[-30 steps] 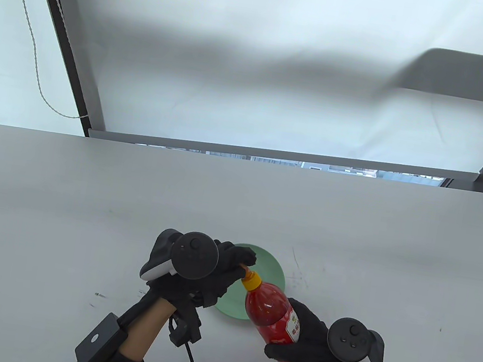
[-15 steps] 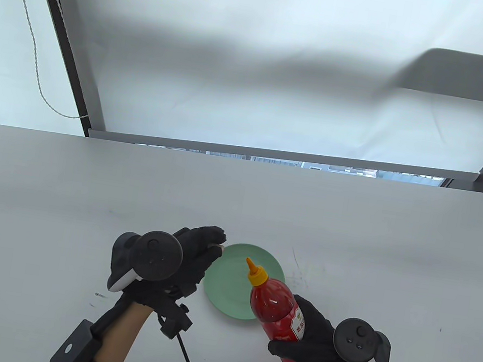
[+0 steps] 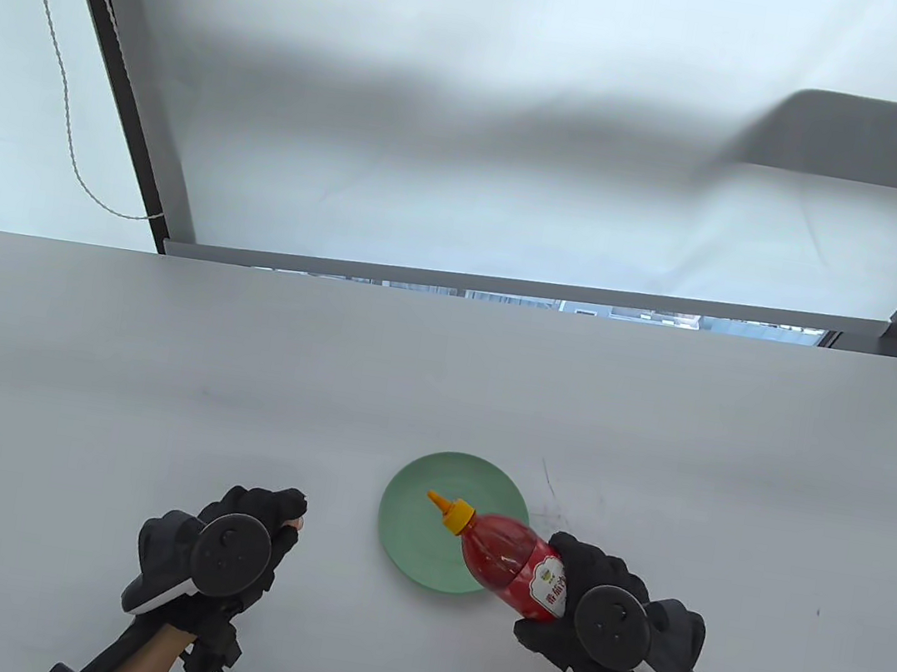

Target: Squeeze ketchup bottle to draw patterns on plate

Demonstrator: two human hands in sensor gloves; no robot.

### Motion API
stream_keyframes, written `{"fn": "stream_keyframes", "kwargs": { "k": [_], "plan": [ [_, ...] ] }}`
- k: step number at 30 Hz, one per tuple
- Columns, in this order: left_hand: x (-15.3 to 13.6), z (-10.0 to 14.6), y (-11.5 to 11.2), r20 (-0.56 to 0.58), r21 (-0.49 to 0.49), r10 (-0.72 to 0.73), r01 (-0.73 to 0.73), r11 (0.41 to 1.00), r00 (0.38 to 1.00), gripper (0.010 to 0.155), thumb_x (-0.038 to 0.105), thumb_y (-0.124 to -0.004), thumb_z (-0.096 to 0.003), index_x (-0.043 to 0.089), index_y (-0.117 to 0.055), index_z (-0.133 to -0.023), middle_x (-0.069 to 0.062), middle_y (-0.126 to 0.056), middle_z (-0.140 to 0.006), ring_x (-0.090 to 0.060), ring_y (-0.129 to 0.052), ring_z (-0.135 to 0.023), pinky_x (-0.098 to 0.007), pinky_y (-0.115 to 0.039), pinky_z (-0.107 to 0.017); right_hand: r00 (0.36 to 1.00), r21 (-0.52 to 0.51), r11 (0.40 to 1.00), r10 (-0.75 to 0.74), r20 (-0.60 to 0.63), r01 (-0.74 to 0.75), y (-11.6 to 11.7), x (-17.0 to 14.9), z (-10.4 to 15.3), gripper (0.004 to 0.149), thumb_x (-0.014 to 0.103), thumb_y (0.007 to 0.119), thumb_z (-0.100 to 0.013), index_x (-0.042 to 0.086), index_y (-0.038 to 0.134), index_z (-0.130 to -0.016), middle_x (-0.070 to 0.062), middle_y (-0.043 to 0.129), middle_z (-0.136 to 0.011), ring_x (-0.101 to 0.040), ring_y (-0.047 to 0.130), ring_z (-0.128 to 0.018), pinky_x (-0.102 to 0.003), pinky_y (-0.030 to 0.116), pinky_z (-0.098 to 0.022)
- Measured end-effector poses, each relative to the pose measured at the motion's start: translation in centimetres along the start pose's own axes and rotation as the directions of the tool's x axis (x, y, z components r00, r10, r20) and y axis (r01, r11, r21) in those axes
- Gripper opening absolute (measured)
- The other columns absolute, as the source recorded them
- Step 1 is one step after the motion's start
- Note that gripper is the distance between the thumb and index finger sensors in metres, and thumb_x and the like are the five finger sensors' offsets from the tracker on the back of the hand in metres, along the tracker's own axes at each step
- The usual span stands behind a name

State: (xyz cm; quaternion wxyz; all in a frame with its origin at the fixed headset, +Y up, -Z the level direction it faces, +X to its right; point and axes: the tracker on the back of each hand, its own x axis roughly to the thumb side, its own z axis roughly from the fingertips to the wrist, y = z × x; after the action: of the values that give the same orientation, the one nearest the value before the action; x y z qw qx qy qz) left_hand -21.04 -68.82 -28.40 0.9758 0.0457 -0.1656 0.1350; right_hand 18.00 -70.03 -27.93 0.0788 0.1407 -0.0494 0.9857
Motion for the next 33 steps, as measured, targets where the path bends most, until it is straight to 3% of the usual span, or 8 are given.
{"fn": "stream_keyframes", "kwargs": {
  "k": [5,10,18,26,33],
  "plan": [
    [-0.9,0.2,-0.4,0.003,-0.037,0.033,-0.033,0.999,0.999,0.047,0.028,-0.078,-0.0562,0.013,-0.066,-0.099,-0.015,-0.09,-0.088,-0.035,-0.09,-0.072,-0.046,-0.081,-0.043,0.967,0.042,0.966,0.254,0.012,-0.254,-1.7,1.5,-2.2,0.103,0.064,0.103,-0.041,0.011,0.057,-0.116,-0.021,0.08,-0.107,-0.04,0.085,-0.092,-0.062,0.069,-0.073],
    [-1.1,0.3,-0.2,0.009,-0.026,0.057,-0.057,0.998,0.998,0.046,0.029,-0.076,-0.0568,0.014,-0.065,-0.099,-0.013,-0.09,-0.087,-0.033,-0.09,-0.072,-0.048,-0.08,-0.045,0.883,0.086,0.879,0.468,0.042,-0.47,-1.8,3.2,-4.5,0.104,0.064,0.103,-0.04,0.011,0.056,-0.117,-0.021,0.079,-0.108,-0.04,0.085,-0.094,-0.062,0.071,-0.075],
    [-1.6,0.2,-0.1,-0.004,-0.029,0.081,-0.081,0.996,0.997,0.046,0.029,-0.075,-0.0574,0.014,-0.065,-0.099,-0.013,-0.09,-0.087,-0.034,-0.089,-0.073,-0.049,-0.079,-0.046,0.854,0.057,0.852,0.517,0.054,-0.52,-1.0,3.9,-6.0,0.105,0.063,0.103,-0.04,0.009,0.056,-0.117,-0.023,0.079,-0.107,-0.039,0.091,-0.091,-0.06,0.077,-0.071],
    [-1.5,0.1,0.0,0.001,-0.063,0.074,-0.074,0.995,0.997,0.046,0.029,-0.077,-0.0569,0.015,-0.066,-0.099,-0.013,-0.091,-0.088,-0.034,-0.09,-0.073,-0.049,-0.079,-0.046,0.804,0.051,0.805,0.584,0.111,-0.591,0.2,4.7,-7.0,0.103,0.063,0.103,-0.04,0.015,0.054,-0.117,-0.019,0.078,-0.109,-0.037,0.088,-0.094,-0.06,0.074,-0.073],
    [-2.0,0.0,-0.3,-0.017,-0.067,0.094,-0.094,0.993,0.995,0.046,0.029,-0.076,-0.0572,0.014,-0.066,-0.099,-0.014,-0.09,-0.088,-0.034,-0.089,-0.073,-0.05,-0.079,-0.046,0.803,0.064,0.804,0.579,0.14,-0.591,0.8,5.4,-7.6,0.102,0.061,0.104,-0.04,0.016,0.054,-0.117,-0.018,0.077,-0.109,-0.037,0.087,-0.095,-0.061,0.072,-0.073]
  ]
}}
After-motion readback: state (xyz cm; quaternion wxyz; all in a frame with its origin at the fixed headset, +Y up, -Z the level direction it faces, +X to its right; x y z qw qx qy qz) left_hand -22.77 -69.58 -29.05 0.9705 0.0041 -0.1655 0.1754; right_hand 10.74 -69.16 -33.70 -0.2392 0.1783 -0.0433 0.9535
